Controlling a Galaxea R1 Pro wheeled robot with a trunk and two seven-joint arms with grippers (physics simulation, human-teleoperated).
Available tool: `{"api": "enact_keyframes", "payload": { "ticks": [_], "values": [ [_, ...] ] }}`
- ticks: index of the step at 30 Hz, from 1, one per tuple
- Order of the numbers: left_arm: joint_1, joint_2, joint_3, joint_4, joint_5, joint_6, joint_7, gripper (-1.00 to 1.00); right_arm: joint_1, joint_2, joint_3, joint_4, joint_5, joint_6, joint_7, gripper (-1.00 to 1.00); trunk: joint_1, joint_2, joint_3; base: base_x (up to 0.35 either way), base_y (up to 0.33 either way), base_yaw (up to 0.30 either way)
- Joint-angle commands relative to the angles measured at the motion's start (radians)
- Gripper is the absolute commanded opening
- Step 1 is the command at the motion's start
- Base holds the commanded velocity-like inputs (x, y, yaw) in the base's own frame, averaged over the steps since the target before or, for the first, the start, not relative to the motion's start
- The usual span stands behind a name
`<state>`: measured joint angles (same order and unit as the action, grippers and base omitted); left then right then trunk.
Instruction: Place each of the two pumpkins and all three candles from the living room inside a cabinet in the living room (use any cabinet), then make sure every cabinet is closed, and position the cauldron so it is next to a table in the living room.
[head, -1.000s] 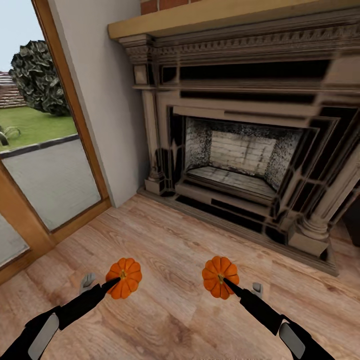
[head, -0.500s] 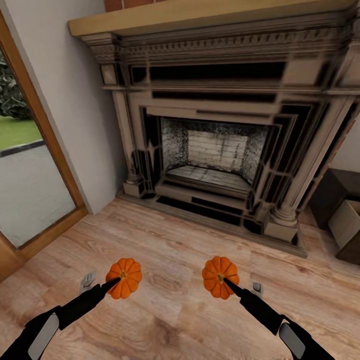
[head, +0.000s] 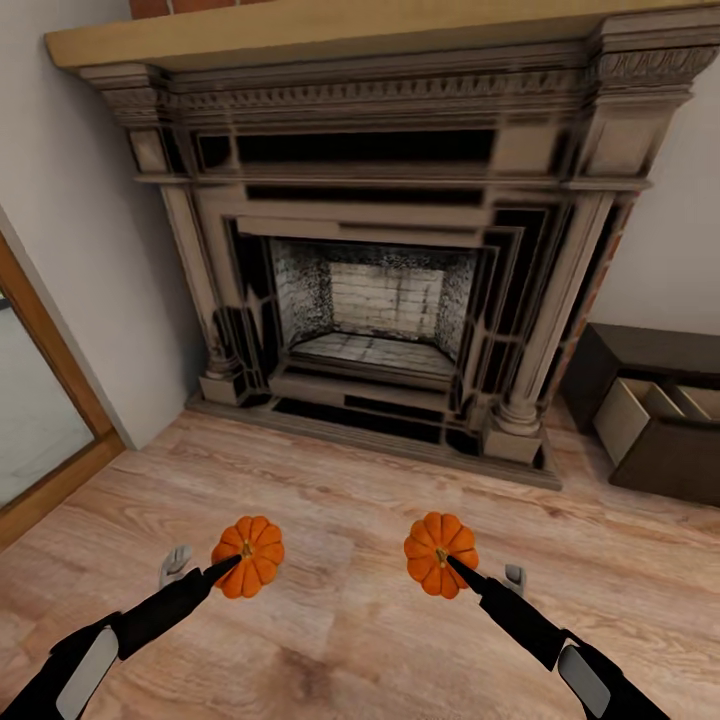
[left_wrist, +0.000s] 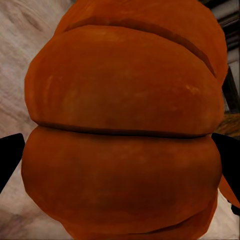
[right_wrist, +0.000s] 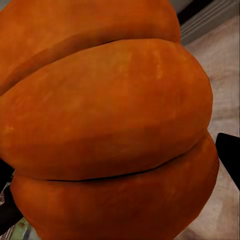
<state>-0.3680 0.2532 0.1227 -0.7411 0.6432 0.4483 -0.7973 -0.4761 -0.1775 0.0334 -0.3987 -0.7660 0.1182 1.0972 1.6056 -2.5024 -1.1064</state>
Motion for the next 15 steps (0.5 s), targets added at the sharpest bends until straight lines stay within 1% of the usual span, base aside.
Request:
{"api": "enact_keyframes", "payload": {
  "ticks": [1, 15],
  "values": [
    [0.0, 0.0, 0.001, -0.001, 0.012, 0.01, -0.002, -1.0, -0.001, 0.0, 0.002, 0.0, -0.012, 0.011, 0.003, -1.0, 0.0, 0.0, 0.0, 0.0, 0.0, -0.287],
    [0.0, -0.001, -0.001, -0.002, 0.012, 0.01, -0.002, -1.0, -0.001, 0.0, 0.002, 0.006, -0.011, 0.011, 0.003, -1.0, 0.0, 0.0, 0.006, 0.0, 0.0, -0.287]
  ]
}}
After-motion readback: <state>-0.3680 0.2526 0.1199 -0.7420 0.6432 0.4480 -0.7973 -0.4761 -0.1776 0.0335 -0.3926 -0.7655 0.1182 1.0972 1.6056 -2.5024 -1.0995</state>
